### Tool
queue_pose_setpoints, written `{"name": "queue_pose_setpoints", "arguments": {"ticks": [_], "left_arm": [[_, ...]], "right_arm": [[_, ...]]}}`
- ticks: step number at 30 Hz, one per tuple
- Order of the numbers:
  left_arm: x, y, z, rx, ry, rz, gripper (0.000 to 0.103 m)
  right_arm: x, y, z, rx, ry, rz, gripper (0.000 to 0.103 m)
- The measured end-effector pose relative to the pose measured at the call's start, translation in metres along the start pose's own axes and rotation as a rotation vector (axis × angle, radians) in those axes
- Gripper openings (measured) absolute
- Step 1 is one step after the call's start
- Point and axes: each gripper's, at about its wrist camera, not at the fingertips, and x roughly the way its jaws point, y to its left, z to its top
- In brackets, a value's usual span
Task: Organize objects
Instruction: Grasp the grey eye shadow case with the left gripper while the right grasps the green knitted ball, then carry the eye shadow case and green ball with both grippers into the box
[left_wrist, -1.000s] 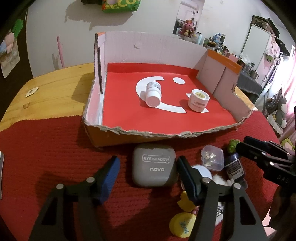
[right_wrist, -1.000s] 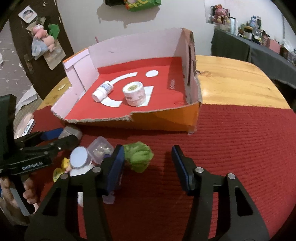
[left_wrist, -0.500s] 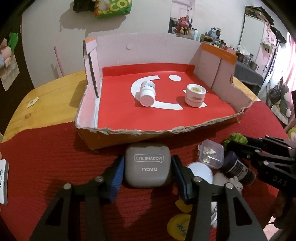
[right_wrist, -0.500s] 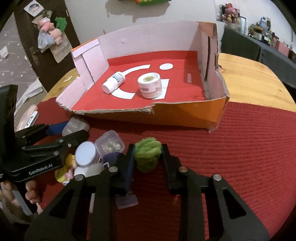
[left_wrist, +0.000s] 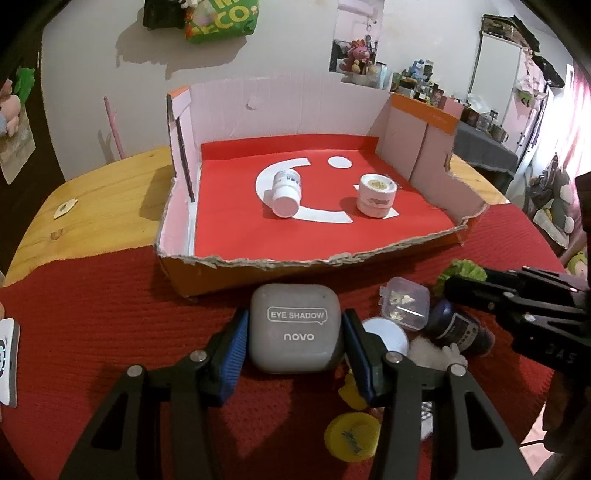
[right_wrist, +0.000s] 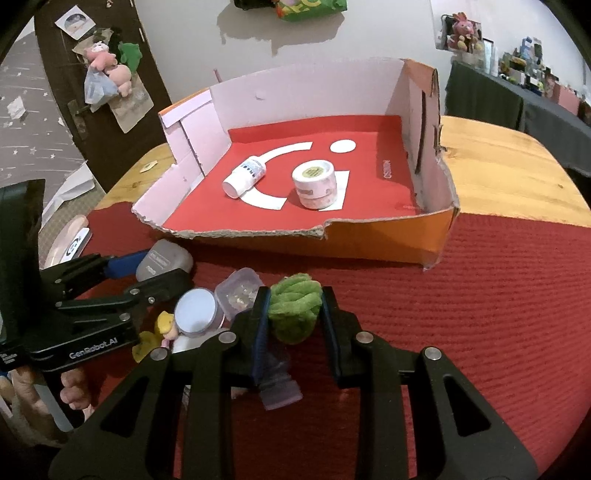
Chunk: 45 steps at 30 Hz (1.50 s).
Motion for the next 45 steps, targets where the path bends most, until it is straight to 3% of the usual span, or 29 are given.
{"name": "queue_pose_setpoints", "arguments": {"ticks": [11,28,34,45], "left_arm": [[-0.033,-0.004,0.013,-0.002,-0.077,-0.061,0.052],[-0.029,-0.008,0.048,0.035,-0.112,-0.044,0.052],[-0.019,-0.007,0.063,0.056,-0.082,-0.054,0.052],[0.013,0.004,0.076,0.062,0.048,-0.115,0.052]], "right_arm": [[-0.045,0.022,0.026,-0.067,-0.124,0.060,0.025],[-0.033,0.014,0.053,-0.080,-0.111,0.069,0.025],[-0.018,0.008,0.064,-0.087,-0.066,0.071,0.025],[0.018,0.000,0.073,-0.102,0.062,0.068,0.025]]}}
